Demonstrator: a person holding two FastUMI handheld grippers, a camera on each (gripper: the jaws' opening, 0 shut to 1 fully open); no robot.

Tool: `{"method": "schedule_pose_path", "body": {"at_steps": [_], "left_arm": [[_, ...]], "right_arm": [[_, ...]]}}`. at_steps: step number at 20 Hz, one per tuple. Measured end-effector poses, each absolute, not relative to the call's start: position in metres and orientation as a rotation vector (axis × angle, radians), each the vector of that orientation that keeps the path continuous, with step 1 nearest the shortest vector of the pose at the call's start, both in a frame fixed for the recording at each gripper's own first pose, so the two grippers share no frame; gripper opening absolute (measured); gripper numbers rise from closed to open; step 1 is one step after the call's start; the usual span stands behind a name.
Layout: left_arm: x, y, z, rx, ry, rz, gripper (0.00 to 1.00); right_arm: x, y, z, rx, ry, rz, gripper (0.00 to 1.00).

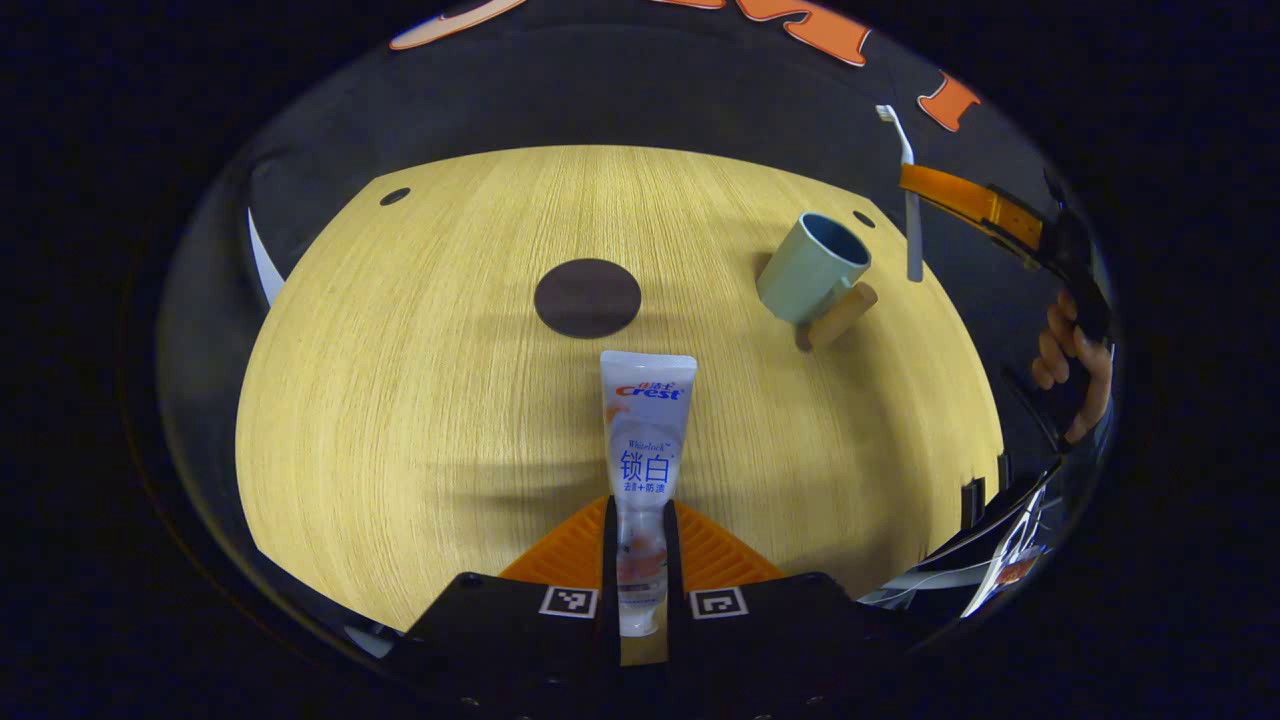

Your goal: Put the toothbrush and toothpaste on the desktop into the cup, then pick up the cup and place it on the coaster on the desktop.

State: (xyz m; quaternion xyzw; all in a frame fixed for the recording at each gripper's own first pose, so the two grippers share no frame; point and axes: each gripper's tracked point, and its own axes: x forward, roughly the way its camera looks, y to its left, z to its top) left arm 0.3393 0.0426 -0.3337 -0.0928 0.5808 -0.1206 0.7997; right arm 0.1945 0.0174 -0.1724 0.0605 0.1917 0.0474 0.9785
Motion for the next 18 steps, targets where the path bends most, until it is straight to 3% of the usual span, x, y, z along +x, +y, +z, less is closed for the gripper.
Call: {"method": "schedule_pose_path", "body": {"at_steps": [1, 2, 4, 5, 6, 18], "left_arm": [[0.350, 0.027, -0.313, -0.204, 1.232, -0.246, 0.19], [0.399, 0.050, -0.332, -0.209, 1.221, -0.235, 0.19], [0.407, 0.047, -0.321, -0.216, 1.200, -0.212, 0.19], [0.397, -0.022, -0.339, -0.219, 1.190, -0.198, 0.19], [0.394, 0.028, -0.307, -0.225, 1.181, -0.185, 0.19], [0.397, 0.072, -0.229, -0.236, 1.101, -0.134, 0.19]], "right_arm": [[0.200, 0.017, -0.171, 0.132, 0.374, 0.098, 0.06], [0.206, 0.018, -0.172, 0.143, 0.364, 0.100, 0.06], [0.213, 0.018, -0.177, 0.164, 0.362, 0.103, 0.06], [0.216, 0.018, -0.181, 0.172, 0.368, 0.103, 0.06], [0.219, 0.018, -0.184, 0.176, 0.372, 0.105, 0.06], [0.234, 0.015, -0.235, 0.160, 0.437, 0.072, 0.06]]}}
